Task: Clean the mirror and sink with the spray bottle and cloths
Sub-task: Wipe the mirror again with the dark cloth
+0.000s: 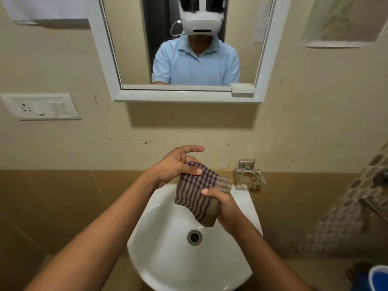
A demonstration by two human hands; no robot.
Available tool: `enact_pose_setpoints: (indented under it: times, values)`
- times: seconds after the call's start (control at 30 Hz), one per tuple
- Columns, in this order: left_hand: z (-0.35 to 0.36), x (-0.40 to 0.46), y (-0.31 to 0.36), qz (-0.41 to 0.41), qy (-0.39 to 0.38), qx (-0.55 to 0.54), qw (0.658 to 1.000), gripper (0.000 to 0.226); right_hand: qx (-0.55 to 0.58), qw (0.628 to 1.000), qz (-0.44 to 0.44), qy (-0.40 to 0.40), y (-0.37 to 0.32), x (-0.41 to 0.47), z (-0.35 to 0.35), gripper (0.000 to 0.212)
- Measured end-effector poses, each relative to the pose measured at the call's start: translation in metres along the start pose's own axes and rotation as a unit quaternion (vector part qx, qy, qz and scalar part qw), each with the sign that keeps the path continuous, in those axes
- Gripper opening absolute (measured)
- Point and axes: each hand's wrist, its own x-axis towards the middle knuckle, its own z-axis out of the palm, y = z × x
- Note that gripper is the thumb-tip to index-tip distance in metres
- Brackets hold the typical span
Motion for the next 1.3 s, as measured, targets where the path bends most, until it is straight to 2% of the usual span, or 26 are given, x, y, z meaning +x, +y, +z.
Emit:
enact_pose_setpoints:
  times: [0.1,0.17,0.3,0.4,0.47,0.6,0.7,0.77,0.8,0.83,0.9,0.93,1.03,1.13,1.2,1.3]
  values:
    - [-0.007,0.003,0.018,0.015,-0.002,0.042,0.999,0.066,0.052,0.998,0.029,0.020,-0.006,0.005,0.011,0.030]
    - [-0.015,0.004,0.032,0.027,0.010,0.073,0.997,0.067,0.102,0.994,0.031,0.013,-0.016,0.007,0.023,0.037]
    - [-0.029,0.005,0.054,0.070,0.080,0.182,0.978,0.060,0.193,0.981,0.017,0.026,-0.033,0.009,0.051,0.039]
    - [-0.044,0.000,0.064,0.143,0.195,0.313,0.918,0.041,0.247,0.967,0.011,0.058,-0.042,0.012,0.068,0.037]
    - [-0.055,-0.007,0.076,0.190,0.253,0.347,0.883,0.031,0.250,0.966,-0.016,0.070,-0.053,0.015,0.075,0.035]
    - [-0.077,-0.016,0.117,0.261,0.321,0.398,0.819,0.016,0.230,0.964,-0.090,0.094,-0.095,0.027,0.094,0.028]
    - [-0.094,-0.022,0.159,0.333,0.358,0.415,0.767,0.011,0.206,0.946,-0.196,0.156,-0.140,0.044,0.110,0.043]
    - [-0.103,-0.024,0.187,0.382,0.381,0.432,0.722,0.009,0.189,0.925,-0.266,0.195,-0.174,0.051,0.121,0.070]
    - [-0.109,-0.024,0.202,0.404,0.394,0.441,0.698,0.010,0.175,0.913,-0.296,0.219,-0.193,0.053,0.127,0.080]
    - [-0.115,-0.023,0.216,0.421,0.410,0.452,0.672,0.011,0.158,0.899,-0.330,0.242,-0.209,0.057,0.131,0.077]
    - [-0.127,-0.020,0.244,0.440,0.442,0.470,0.624,0.020,0.127,0.864,-0.395,0.285,-0.245,0.063,0.138,0.049]
    - [-0.131,-0.019,0.257,0.449,0.454,0.471,0.609,0.024,0.105,0.845,-0.429,0.303,-0.262,0.065,0.142,0.044]
    - [-0.145,-0.015,0.297,0.476,0.480,0.470,0.567,0.037,-0.002,0.757,-0.555,0.345,-0.315,0.073,0.152,0.049]
    - [-0.158,-0.008,0.330,0.465,0.508,0.486,0.537,0.057,-0.123,0.657,-0.640,0.379,-0.368,0.088,0.158,0.053]
    - [-0.167,-0.001,0.347,0.440,0.525,0.510,0.521,0.069,-0.226,0.601,-0.652,0.403,-0.400,0.101,0.161,0.063]
    - [-0.180,0.009,0.362,0.400,0.539,0.552,0.494,0.076,-0.398,0.543,-0.584,0.453,-0.427,0.122,0.166,0.077]
